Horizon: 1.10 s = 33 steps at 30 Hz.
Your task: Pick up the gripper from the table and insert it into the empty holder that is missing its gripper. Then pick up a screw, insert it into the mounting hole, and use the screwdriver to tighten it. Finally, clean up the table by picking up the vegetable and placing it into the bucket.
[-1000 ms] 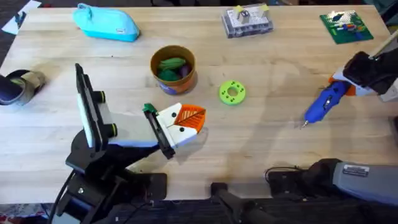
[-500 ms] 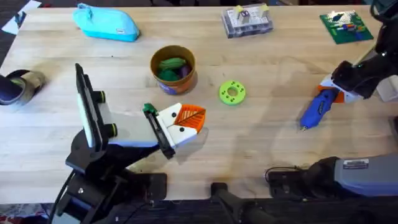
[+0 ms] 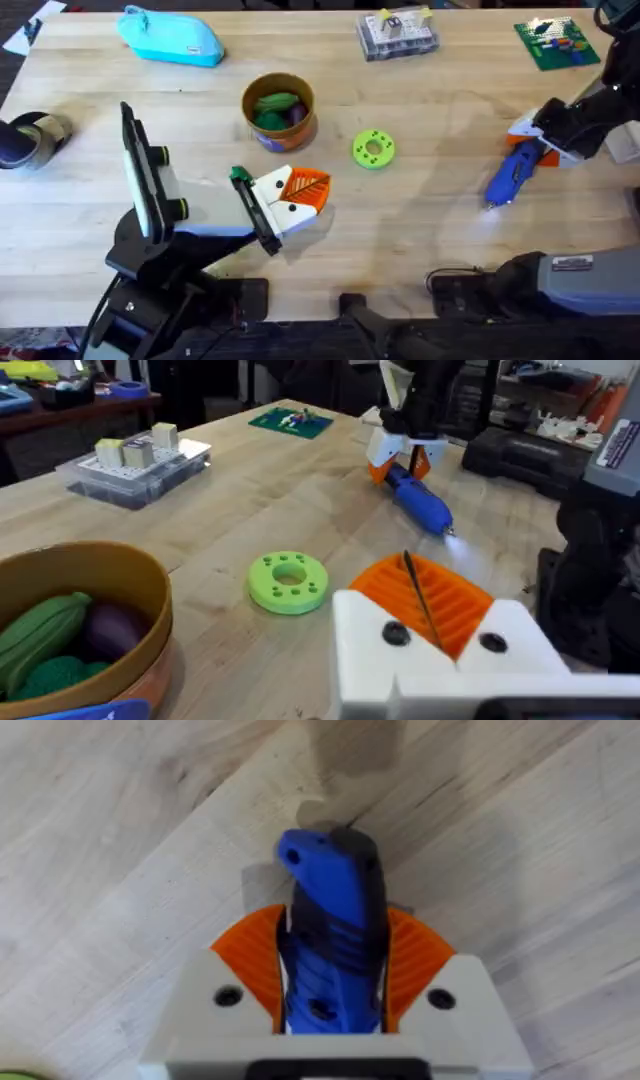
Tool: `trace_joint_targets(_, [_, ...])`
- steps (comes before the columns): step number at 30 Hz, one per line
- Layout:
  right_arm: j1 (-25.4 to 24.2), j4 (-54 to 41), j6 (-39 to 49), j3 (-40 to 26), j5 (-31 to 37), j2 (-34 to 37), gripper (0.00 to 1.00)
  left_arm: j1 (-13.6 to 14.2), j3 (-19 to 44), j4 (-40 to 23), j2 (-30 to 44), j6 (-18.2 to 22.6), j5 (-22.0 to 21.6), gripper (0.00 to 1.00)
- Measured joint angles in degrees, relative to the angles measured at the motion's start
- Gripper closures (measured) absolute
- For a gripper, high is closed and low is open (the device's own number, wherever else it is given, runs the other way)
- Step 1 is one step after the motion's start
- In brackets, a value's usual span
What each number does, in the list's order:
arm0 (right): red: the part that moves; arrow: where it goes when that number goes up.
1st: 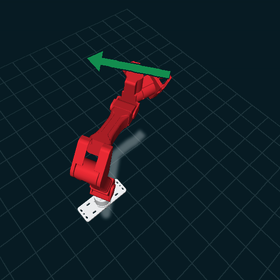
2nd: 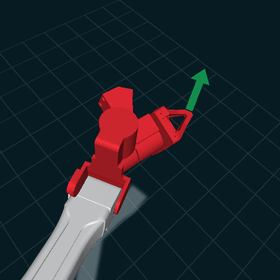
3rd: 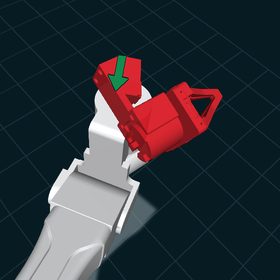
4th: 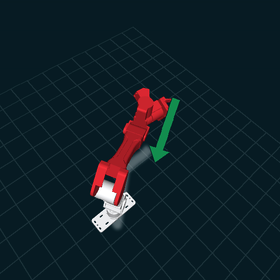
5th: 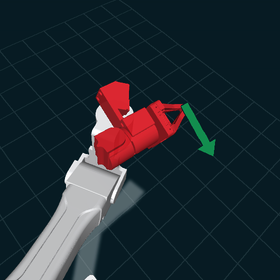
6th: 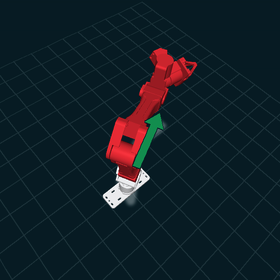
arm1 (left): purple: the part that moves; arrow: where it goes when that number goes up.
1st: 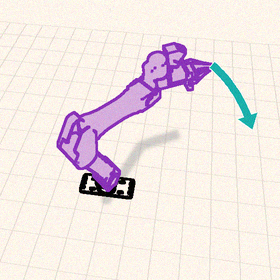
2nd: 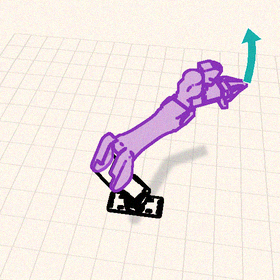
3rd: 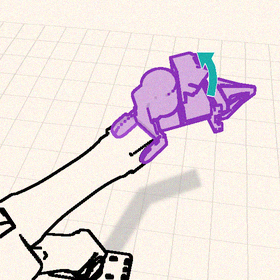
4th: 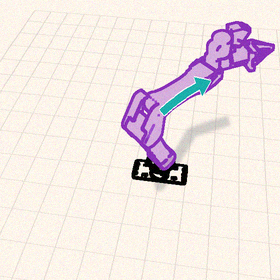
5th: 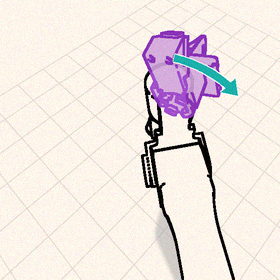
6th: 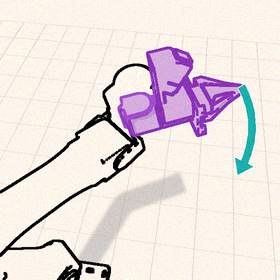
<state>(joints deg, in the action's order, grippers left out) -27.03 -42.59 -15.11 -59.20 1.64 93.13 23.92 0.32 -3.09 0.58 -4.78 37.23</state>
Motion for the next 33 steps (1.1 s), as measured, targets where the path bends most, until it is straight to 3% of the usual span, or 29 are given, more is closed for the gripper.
trace_joint_targets(21, [0.00,-0.41,0.00,0.00,0.01,-0.01,0.447,0.00,0.00,0.00,0.00,0.00,-0.63,0.982])
trace_joint_targets(26, [0.00,-1.61,0.12,0.00,0.01,-0.22,0.382,0.00,0.00,0.00,0.00,0.00,-0.63,0.982])
trace_joint_targets(30, [0.00,-3.09,0.07,0.00,0.01,-1.87,0.248,0.00,0.00,0.00,0.00,0.00,-0.63,0.982])
trace_joint_targets(33, [0.00,-4.22,0.20,-0.01,0.01,-2.86,0.213,0.00,0.00,0.00,0.00,0.00,-0.63,0.982])
